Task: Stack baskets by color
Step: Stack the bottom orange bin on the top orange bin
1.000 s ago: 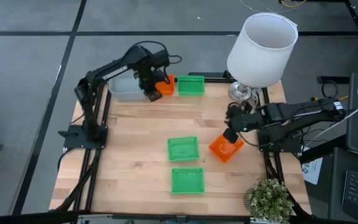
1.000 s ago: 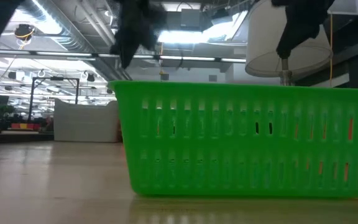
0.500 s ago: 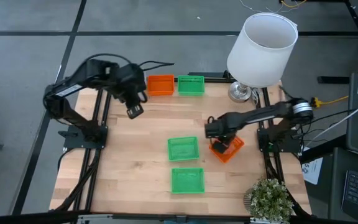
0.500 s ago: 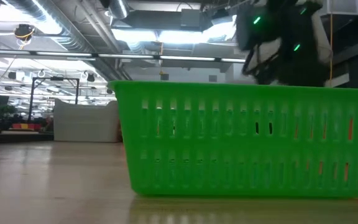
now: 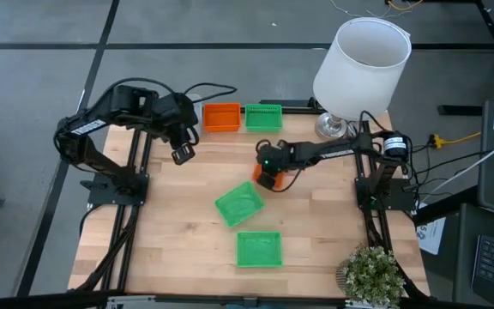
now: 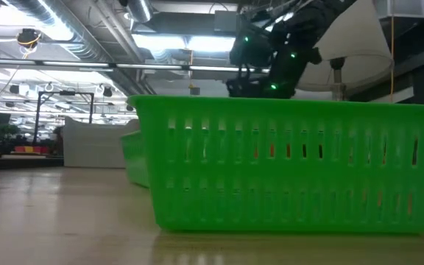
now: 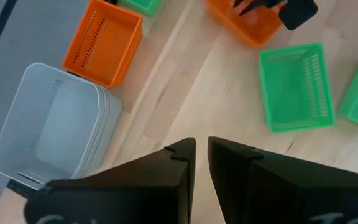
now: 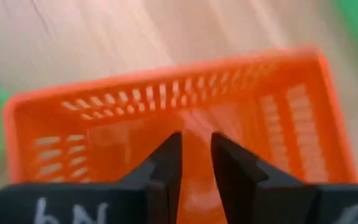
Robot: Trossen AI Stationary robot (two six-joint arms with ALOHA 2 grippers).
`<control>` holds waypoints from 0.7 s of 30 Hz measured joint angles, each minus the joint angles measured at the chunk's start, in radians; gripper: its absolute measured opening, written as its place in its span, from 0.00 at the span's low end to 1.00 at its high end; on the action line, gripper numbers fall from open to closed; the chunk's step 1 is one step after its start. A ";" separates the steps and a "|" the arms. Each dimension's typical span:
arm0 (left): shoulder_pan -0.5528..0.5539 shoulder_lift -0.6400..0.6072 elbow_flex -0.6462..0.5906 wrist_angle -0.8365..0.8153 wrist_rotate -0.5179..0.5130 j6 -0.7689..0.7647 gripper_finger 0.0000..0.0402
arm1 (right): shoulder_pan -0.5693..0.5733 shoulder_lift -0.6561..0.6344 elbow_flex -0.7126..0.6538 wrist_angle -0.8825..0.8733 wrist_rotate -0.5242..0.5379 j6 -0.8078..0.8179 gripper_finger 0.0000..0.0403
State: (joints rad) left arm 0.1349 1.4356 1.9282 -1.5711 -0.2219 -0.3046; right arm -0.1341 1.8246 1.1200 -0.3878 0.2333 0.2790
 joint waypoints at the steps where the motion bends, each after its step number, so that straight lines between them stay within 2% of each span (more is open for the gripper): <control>1: 0.000 0.007 0.000 0.000 -0.001 0.008 0.09 | -0.010 0.001 0.005 0.041 -0.023 -0.018 0.22; 5: 0.000 0.013 0.001 -0.001 -0.005 0.026 0.09 | -0.040 0.005 0.024 0.270 -0.148 -0.106 0.22; 8: 0.000 0.026 -0.001 0.002 -0.004 0.027 0.09 | -0.049 -0.021 0.061 0.239 -0.242 -0.133 0.22; 11: 0.000 0.033 0.001 -0.002 -0.006 0.027 0.09 | -0.048 -0.089 0.125 0.051 -0.307 -0.153 0.22; 15: 0.000 0.041 -0.001 0.002 -0.021 0.040 0.09 | -0.033 -0.196 0.211 -0.304 -0.303 -0.124 0.22; 17: 0.000 0.046 0.000 -0.001 -0.036 0.068 0.09 | -0.018 -0.248 0.229 -0.421 -0.263 -0.085 0.22; 21: 0.000 0.053 -0.001 0.003 -0.048 0.076 0.09 | 0.017 -0.319 0.201 -0.559 -0.103 0.041 0.22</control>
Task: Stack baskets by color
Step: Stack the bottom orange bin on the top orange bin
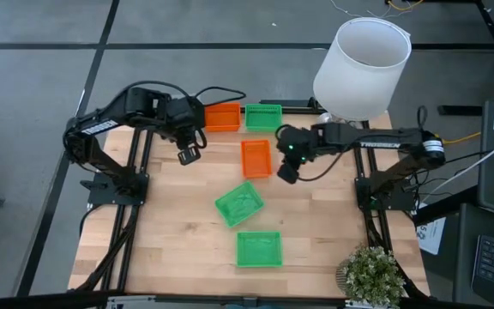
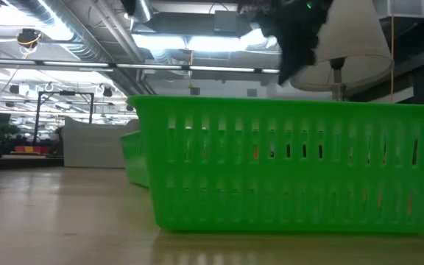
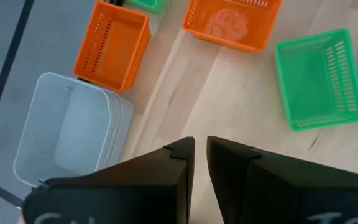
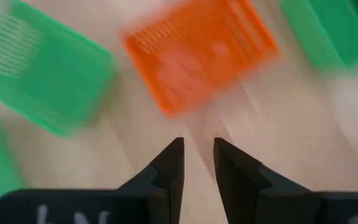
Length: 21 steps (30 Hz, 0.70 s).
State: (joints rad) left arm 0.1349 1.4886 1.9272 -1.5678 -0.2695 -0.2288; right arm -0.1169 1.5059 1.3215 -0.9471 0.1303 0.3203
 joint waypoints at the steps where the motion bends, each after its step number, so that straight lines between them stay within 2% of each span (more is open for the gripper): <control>1: 0.000 0.002 0.001 -0.001 -0.001 0.000 0.09 | 0.006 -0.002 -0.023 -0.039 0.033 0.035 0.22; 4: 0.000 0.011 0.000 -0.001 -0.001 -0.001 0.09 | 0.018 0.005 -0.112 -0.076 0.079 0.129 0.22; 7: 0.000 0.009 0.000 -0.002 -0.001 -0.001 0.09 | 0.023 0.025 -0.236 0.028 0.078 0.174 0.22; 13: 0.004 0.011 0.000 0.012 -0.003 -0.002 0.09 | 0.010 0.104 -0.394 0.355 0.079 0.199 0.22; 18: 0.004 0.012 0.000 0.015 -0.003 0.000 0.09 | -0.004 0.196 -0.402 0.705 0.083 0.138 0.22; 21: 0.004 0.012 0.000 0.015 -0.003 0.000 0.09 | -0.006 0.232 -0.402 0.937 -0.034 0.053 0.22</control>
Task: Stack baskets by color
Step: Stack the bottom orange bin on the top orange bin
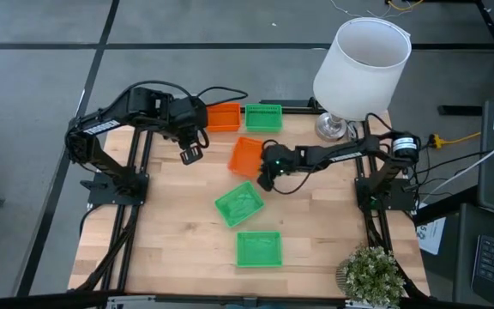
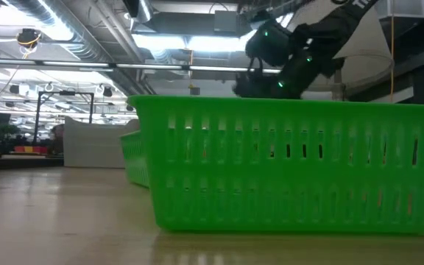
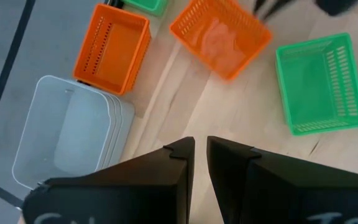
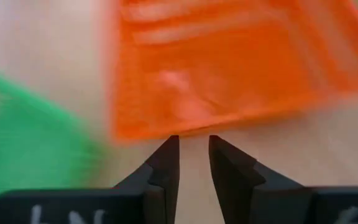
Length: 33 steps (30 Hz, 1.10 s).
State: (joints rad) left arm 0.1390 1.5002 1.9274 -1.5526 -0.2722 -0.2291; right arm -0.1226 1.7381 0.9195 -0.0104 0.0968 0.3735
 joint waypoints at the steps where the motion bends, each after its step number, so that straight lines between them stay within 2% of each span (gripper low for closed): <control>1: 0.000 0.000 0.000 0.000 0.000 0.000 0.09 | 0.000 0.002 0.001 0.048 -0.069 -0.017 0.22; 4: 0.000 0.000 0.000 0.000 0.000 0.000 0.09 | 0.003 -0.009 0.000 0.100 -0.253 -0.040 0.22; 6: 0.000 0.000 0.000 0.000 0.000 0.002 0.09 | 0.002 -0.034 0.000 0.091 -0.310 -0.042 0.22; 8: 0.000 0.000 0.000 0.000 0.000 0.002 0.09 | 0.001 -0.063 0.001 0.044 -0.320 -0.042 0.22; 13: 0.000 0.001 -0.001 0.021 0.000 0.003 0.09 | -0.001 -0.172 0.000 -0.143 -0.287 -0.067 0.22; 20: 0.000 0.018 -0.061 0.165 -0.001 0.004 0.09 | 0.026 -0.440 0.000 -0.342 -0.304 -0.094 0.22; 22: 0.000 0.025 -0.111 0.230 -0.001 0.009 0.09 | 0.050 -0.518 0.000 -0.392 -0.263 -0.093 0.22; 25: -0.004 0.042 -0.213 0.416 0.004 0.063 0.09 | 0.100 -0.621 0.000 -0.440 -0.169 -0.090 0.22; 28: 0.002 0.062 -0.302 0.543 0.049 0.096 0.12 | 0.148 -0.700 0.000 -0.487 -0.117 -0.078 0.22; 30: 0.022 0.078 -0.348 0.554 0.117 0.101 0.15 | 0.176 -0.742 0.000 -0.518 -0.106 -0.057 0.22; 33: 0.047 0.118 -0.414 0.582 0.135 0.072 0.19 | 0.216 -0.788 0.000 -0.576 -0.075 -0.037 0.22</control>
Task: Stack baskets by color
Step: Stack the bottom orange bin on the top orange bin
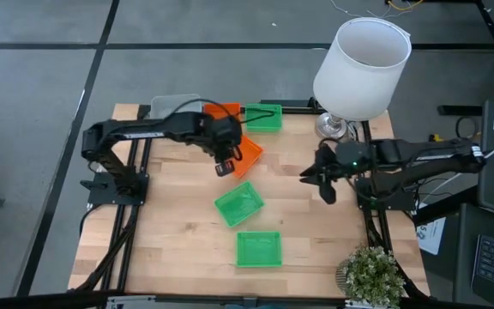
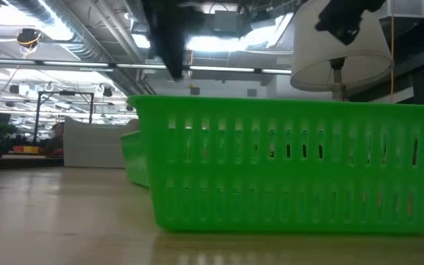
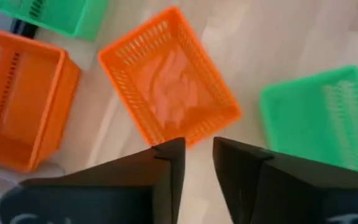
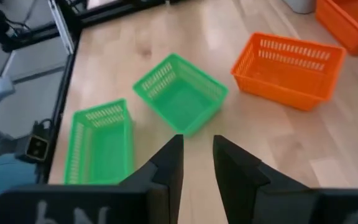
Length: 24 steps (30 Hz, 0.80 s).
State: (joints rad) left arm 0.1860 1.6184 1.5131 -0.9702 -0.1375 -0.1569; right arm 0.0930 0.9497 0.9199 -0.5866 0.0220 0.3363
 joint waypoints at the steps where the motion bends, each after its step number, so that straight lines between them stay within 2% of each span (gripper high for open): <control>1: 0.012 0.012 -0.023 0.010 -0.003 -0.007 0.20 | 0.013 -0.012 0.000 -0.011 0.009 0.000 0.22; 5: 0.060 0.078 -0.089 0.061 0.012 -0.004 0.23 | 0.051 -0.043 0.000 -0.050 0.012 0.000 0.22; 9: 0.107 0.146 -0.101 0.129 0.027 0.017 0.24 | 0.077 -0.068 0.000 -0.035 0.014 -0.003 0.22; 13: 0.158 0.199 -0.102 0.207 0.032 0.038 0.24 | 0.095 -0.138 -0.001 -0.034 0.081 -0.027 0.22; 18: 0.225 0.214 -0.102 0.225 0.090 0.036 0.24 | 0.134 -0.276 0.000 -0.048 0.164 -0.027 0.22; 24: 0.272 0.215 -0.102 0.230 0.124 -0.005 0.24 | 0.165 -0.367 -0.010 -0.068 0.169 -0.026 0.22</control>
State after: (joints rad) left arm 0.4576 1.8331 1.4109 -0.7400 -0.0130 -0.1616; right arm 0.2575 0.5829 0.9094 -0.6550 0.1909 0.3103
